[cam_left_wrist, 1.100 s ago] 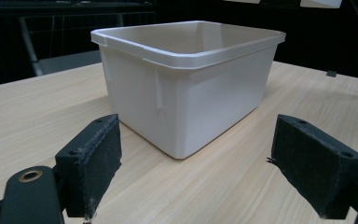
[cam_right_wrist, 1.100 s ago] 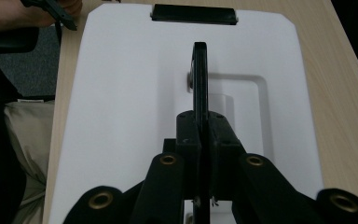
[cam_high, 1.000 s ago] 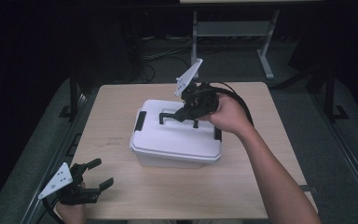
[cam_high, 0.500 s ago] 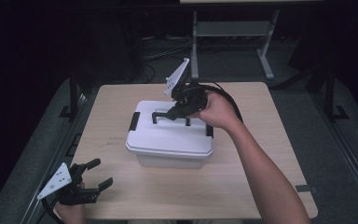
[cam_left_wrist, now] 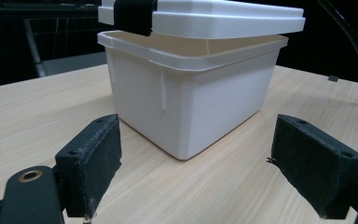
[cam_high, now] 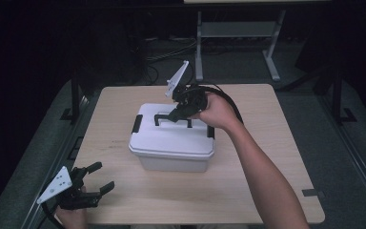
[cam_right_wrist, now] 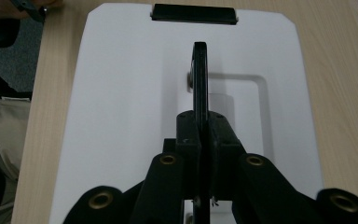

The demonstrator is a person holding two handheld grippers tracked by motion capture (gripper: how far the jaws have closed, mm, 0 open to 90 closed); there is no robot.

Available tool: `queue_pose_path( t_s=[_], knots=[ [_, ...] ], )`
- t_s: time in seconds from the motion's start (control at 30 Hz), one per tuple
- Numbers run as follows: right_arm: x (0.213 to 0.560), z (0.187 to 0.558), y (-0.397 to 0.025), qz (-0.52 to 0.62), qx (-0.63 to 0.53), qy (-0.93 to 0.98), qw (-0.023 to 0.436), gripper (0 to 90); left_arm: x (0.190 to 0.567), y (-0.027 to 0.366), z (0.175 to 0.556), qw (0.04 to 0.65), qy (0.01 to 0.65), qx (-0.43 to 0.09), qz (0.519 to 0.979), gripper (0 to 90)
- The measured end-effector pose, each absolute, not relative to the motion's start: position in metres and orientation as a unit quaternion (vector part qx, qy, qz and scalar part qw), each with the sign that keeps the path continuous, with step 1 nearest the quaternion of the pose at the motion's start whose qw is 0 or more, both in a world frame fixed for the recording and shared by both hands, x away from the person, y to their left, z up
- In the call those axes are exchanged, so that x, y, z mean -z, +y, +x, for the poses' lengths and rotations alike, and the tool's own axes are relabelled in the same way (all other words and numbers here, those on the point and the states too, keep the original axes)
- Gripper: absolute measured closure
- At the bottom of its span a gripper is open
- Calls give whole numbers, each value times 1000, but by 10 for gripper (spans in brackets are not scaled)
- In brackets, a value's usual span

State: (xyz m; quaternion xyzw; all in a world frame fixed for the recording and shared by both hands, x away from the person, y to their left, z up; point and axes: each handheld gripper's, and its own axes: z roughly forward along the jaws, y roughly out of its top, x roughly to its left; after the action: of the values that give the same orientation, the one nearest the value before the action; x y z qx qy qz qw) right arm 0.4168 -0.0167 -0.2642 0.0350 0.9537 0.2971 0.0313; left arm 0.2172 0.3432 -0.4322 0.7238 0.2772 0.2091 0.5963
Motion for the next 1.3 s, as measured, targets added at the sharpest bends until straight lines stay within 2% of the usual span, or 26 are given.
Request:
queue_pose_path(
  t_s=[1.3],
  knots=[
    [288,431,-15,43,-302,952,8,839,432,346,218,599,280,-211,719,157]
  ],
)
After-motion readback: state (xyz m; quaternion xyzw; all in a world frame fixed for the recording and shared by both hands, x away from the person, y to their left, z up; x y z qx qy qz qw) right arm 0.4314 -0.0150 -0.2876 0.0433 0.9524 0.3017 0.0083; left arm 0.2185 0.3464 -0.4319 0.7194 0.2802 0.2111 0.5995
